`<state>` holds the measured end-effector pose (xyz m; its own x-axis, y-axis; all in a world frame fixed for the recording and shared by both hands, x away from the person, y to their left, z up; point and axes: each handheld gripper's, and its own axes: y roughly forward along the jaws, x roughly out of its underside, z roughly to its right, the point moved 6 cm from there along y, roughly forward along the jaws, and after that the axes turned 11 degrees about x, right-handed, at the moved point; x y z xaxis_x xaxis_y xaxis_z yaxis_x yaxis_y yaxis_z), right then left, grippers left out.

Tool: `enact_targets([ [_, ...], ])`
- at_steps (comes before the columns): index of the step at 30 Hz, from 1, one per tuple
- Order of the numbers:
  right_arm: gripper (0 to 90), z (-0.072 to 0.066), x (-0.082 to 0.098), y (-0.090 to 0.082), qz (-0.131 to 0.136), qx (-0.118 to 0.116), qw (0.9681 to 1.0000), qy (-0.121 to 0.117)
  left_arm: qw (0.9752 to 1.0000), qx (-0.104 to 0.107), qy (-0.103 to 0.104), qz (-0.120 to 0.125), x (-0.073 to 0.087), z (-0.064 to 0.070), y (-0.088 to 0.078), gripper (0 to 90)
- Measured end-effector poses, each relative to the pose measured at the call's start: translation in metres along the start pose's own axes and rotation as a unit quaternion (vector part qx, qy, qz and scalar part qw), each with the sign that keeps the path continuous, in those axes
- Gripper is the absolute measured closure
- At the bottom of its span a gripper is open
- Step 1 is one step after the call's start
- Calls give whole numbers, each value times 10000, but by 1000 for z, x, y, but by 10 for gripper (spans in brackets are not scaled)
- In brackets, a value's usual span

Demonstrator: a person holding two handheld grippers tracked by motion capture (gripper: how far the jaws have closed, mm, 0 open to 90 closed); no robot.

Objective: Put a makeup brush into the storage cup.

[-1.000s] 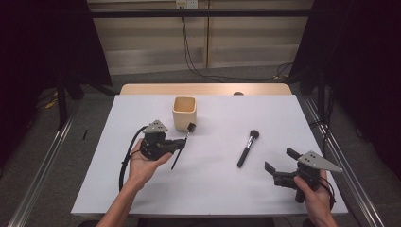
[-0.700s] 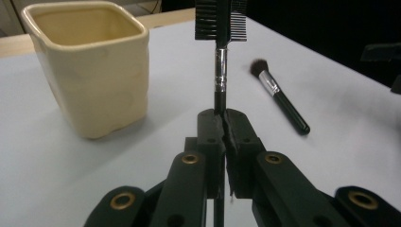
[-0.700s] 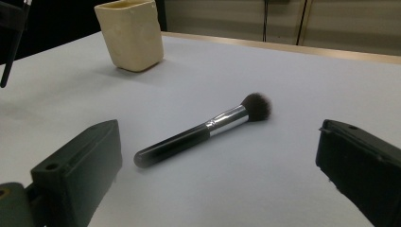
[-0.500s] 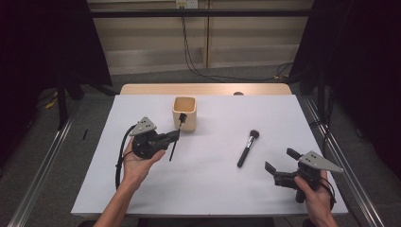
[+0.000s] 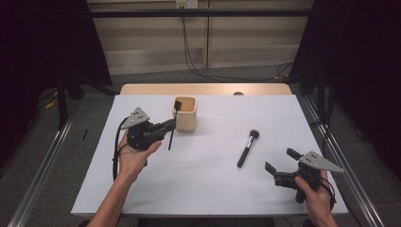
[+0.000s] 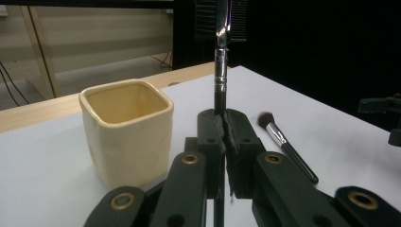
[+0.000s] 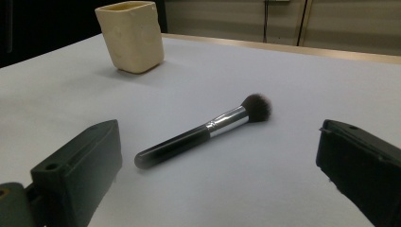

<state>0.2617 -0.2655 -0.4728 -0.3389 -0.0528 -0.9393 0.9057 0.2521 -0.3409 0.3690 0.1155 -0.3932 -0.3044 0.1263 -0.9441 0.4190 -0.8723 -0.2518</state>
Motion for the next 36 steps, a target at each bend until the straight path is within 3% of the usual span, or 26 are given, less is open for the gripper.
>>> enact_targets([
  [11,8,0,0,0,-2,0,10000,-9,9999,-20,54,106,-22,-8,5,858],
  [17,9,0,0,0,-7,10,10000,19,9997,-138,160,149,-34,-18,8,858],
  [23,9,0,0,0,-5,2,10000,12,9993,-252,141,233,-43,-27,13,858],
  [36,9,1,0,-1,26,6,10000,21,9985,-266,335,350,-65,-30,26,859],
])
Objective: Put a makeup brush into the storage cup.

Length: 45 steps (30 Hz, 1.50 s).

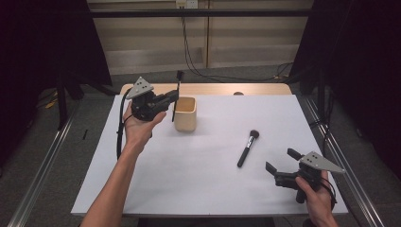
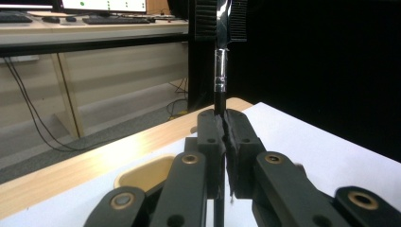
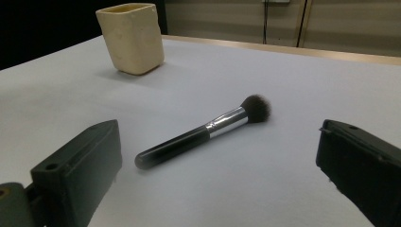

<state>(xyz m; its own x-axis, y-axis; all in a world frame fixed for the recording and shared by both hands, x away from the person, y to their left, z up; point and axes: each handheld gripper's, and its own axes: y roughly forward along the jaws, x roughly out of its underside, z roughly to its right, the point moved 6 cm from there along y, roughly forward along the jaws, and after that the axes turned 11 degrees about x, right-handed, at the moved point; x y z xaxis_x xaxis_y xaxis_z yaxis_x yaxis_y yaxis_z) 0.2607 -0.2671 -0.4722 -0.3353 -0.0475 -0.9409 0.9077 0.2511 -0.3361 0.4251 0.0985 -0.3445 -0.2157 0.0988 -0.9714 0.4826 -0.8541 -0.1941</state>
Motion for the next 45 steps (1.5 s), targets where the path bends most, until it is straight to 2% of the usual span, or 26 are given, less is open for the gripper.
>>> enact_targets([
  [3,8,0,0,0,-9,-3,10000,-9,9999,-53,-59,90,-2,-4,2,858],
  [5,9,0,0,0,-5,-2,10000,-20,9999,-116,21,52,-3,-5,4,858],
  [10,9,-1,0,0,-10,2,10000,-26,9999,-92,9,132,-8,-8,7,858],
  [12,8,-1,1,0,-19,-7,10000,-26,9998,-145,4,133,-11,-11,8,859],
  [15,8,0,0,0,-11,-1,10000,-9,9997,-137,139,132,-18,-11,9,859],
  [17,8,0,0,0,-15,1,10000,-11,9995,-151,184,205,-24,-13,10,859],
  [19,8,0,1,0,-18,-8,10000,-13,9993,-162,96,336,-28,-16,11,859],
  [20,8,0,0,0,-15,-13,10000,-9,9992,-166,121,336,-28,-16,12,859],
  [24,8,-1,1,0,-16,-29,10000,-13,9995,-168,170,189,-21,-17,24,859],
  [27,8,-1,1,0,-13,-36,10000,-4,9996,-137,158,185,-19,-20,30,859],
  [28,8,-1,1,0,-13,-39,10000,-2,9997,-96,93,205,-19,-22,31,858],
  [31,8,-1,0,0,-11,-39,10000,4,9997,-150,159,145,-18,-27,35,858],
  [35,8,-1,0,0,-7,-36,10000,-1,9995,-160,75,252,-20,-31,38,859],
  [41,8,-2,0,1,-12,-45,10000,15,9995,-218,102,208,-12,-38,46,858],
  [45,8,-1,1,0,-15,-49,10000,9,9994,-244,9,257,-10,-42,49,858],
])
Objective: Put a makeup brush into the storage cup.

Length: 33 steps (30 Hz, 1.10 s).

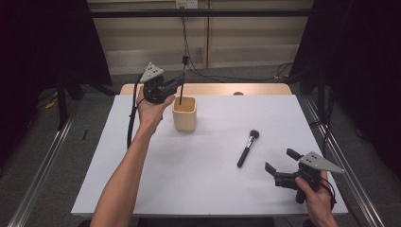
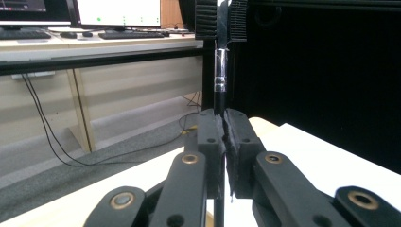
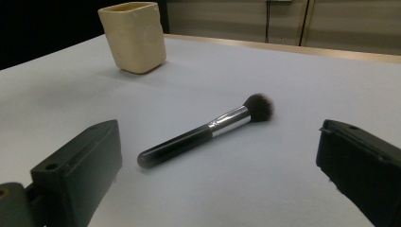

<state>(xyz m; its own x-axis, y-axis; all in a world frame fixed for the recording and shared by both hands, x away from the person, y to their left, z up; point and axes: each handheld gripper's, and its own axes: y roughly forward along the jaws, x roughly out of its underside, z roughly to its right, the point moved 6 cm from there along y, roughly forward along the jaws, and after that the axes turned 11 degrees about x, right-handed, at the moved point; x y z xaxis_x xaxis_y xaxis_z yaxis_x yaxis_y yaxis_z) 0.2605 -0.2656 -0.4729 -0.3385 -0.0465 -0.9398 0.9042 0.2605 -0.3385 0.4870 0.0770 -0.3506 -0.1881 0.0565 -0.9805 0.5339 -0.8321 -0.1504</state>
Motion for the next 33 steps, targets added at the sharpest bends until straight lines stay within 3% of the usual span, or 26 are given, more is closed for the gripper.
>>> enact_targets([
  [16,6,2,1,0,-26,25,10000,-18,9997,-45,-120,-225,24,-10,6,858],
  [21,7,2,1,0,-34,33,10000,13,9996,-19,-60,-267,28,-7,9,858],
  [33,7,3,1,0,-42,38,10000,-28,9992,-16,-131,-370,41,-10,11,858],
])
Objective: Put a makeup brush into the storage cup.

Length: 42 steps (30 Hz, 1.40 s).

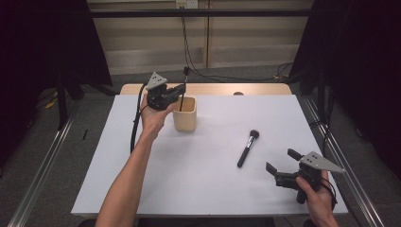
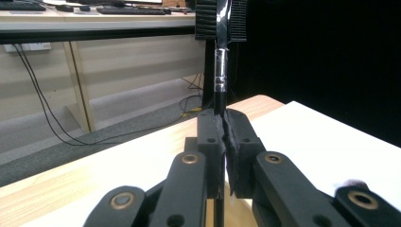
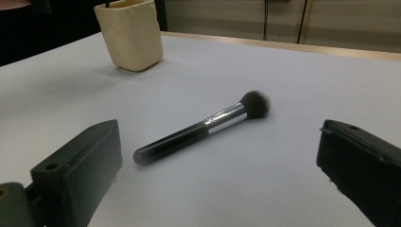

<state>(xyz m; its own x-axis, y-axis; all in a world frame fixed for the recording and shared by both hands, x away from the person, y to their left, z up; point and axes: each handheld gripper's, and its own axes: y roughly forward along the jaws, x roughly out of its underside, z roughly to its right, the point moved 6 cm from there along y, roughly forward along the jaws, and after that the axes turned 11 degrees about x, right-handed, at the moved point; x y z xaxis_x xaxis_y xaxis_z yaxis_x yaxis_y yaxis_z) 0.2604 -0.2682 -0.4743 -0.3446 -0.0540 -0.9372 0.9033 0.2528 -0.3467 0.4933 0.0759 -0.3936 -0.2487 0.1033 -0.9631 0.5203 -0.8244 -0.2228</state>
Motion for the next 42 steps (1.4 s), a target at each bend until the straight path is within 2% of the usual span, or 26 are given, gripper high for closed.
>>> enact_targets([
  [7,7,0,0,0,-3,12,10000,11,9999,-9,-105,-62,11,-2,1,858],
  [15,7,-1,1,0,-34,-1,10000,7,9997,-36,-120,-196,20,-6,1,858],
  [22,7,-1,1,0,-45,-3,10000,-11,9994,-139,-155,-259,32,-9,1,858],
  [24,7,-1,1,1,-43,-5,10000,-16,9994,-160,-195,-254,34,-10,1,858],
  [30,7,-1,1,1,-48,1,10000,-6,9993,-133,-140,-306,37,-9,0,858],
  [34,7,-2,1,0,-39,-14,10000,2,9991,-112,-218,-342,41,-10,-1,857],
  [42,7,-2,1,0,-37,-29,10000,-17,9991,-97,-150,-396,41,-9,-3,843],
])
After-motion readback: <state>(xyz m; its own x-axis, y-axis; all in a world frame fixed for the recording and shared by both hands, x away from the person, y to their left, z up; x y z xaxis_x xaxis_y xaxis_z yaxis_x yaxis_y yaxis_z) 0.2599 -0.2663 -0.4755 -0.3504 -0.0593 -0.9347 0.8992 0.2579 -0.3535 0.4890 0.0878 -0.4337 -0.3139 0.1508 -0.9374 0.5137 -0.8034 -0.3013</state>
